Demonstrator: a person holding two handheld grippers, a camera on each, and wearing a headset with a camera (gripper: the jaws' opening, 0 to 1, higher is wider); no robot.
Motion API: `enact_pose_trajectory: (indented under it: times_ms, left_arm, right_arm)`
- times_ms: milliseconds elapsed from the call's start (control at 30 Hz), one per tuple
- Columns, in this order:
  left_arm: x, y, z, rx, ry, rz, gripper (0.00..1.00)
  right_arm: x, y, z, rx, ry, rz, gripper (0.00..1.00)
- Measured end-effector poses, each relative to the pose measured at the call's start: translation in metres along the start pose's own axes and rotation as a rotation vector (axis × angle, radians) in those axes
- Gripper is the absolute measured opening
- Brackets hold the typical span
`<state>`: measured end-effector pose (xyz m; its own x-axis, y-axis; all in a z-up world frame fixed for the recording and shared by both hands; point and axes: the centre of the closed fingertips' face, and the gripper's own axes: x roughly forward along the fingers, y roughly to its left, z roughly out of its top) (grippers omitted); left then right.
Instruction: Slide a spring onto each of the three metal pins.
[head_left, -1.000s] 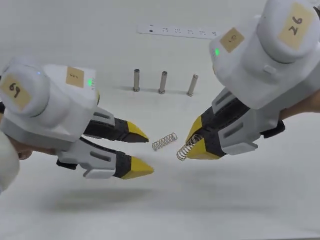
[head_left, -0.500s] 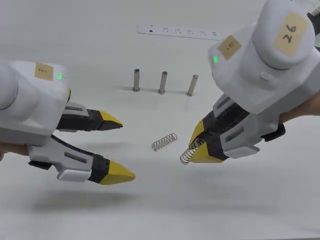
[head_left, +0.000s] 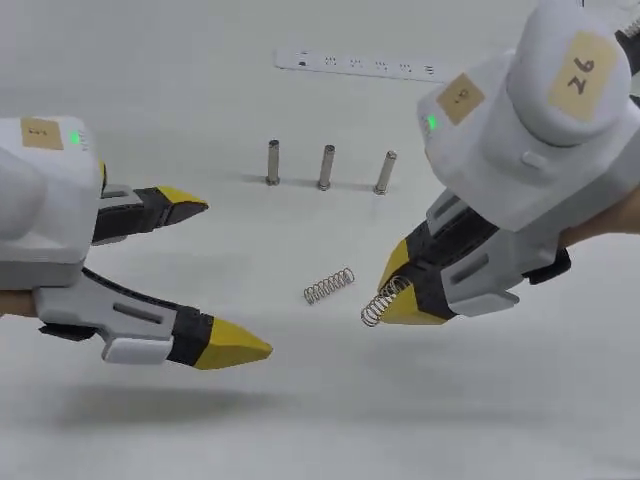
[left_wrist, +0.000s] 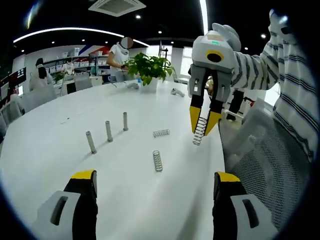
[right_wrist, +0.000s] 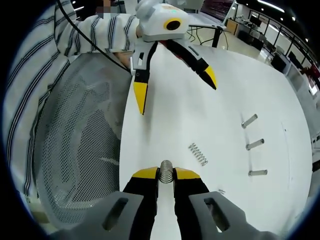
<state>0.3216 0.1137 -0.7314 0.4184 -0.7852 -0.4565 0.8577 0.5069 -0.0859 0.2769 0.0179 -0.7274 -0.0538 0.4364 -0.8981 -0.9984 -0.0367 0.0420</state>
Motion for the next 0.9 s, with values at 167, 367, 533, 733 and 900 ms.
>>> enact_pose_trajectory:
  times_ms: [167, 367, 533, 733, 900]
  left_arm:
    - [-0.004, 0.016, -0.004, -0.010, 0.004, 0.087, 0.98]
    - [-0.004, 0.027, -0.002, -0.051, -0.021, 0.141, 0.98]
    - [-0.002, 0.028, 0.005, -0.054, -0.050, 0.154, 0.98]
    - [0.004, 0.028, -0.001, -0.063, -0.025, 0.163, 0.98]
    - [0.004, 0.031, -0.003, -0.060, -0.023, 0.177, 0.98]
  right_arm:
    - [0.000, -0.003, -0.001, 0.004, 0.003, -0.003, 0.08]
    - [0.001, -0.009, -0.005, 0.008, 0.020, -0.001, 0.08]
    - [0.003, -0.012, -0.006, 0.010, 0.025, 0.007, 0.08]
    - [-0.002, -0.018, -0.001, 0.021, 0.027, -0.010, 0.08]
    - [-0.012, -0.029, 0.003, 0.038, 0.033, -0.034, 0.08]
